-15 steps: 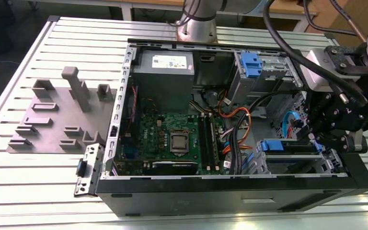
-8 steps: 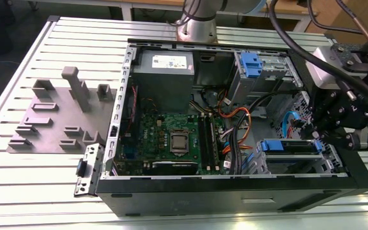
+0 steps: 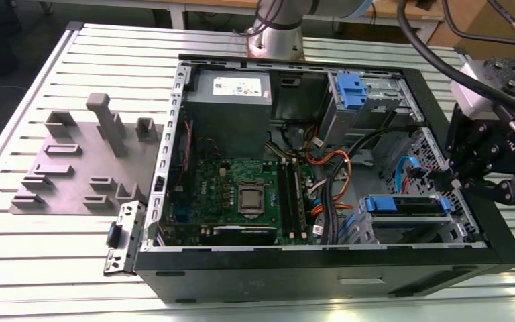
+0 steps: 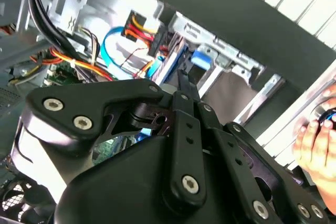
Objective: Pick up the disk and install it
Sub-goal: 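Insert the first disk wire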
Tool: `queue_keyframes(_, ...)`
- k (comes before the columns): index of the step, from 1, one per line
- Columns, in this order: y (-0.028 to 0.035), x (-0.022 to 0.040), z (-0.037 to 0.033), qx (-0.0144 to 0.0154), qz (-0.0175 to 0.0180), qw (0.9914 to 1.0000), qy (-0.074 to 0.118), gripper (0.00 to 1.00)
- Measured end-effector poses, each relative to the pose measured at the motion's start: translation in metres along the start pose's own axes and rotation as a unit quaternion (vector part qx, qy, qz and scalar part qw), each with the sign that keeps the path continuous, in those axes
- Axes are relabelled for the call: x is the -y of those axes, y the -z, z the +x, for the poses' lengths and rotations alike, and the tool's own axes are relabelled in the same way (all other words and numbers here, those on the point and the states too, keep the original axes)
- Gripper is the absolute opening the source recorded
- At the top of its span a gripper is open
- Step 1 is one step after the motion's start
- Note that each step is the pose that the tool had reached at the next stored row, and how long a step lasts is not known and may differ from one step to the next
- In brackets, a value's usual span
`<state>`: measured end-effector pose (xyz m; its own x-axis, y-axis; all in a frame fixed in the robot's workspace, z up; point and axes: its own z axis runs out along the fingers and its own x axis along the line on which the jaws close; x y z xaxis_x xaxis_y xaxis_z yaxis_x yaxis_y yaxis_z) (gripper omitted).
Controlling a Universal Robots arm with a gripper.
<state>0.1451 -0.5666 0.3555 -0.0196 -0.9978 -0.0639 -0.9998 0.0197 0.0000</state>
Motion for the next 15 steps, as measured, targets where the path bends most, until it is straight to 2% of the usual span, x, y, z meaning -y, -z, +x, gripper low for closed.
queue_keyframes(3,-0.0003,0.0032,-0.0064,-0.0001,-0.0009,1.00000,0.000,0.11)
queue_keyframes(4,-0.0002,0.0039,-0.0077,-0.0001,-0.0029,1.00000,0.000,0.11)
queue_keyframes(9,0.0007,0.0084,-0.0125,-0.0003,-0.0170,0.99986,-0.001,0.11)
queue_keyframes(15,0.0005,0.0161,-0.0173,-0.0009,-0.0259,0.99966,-0.002,0.11)
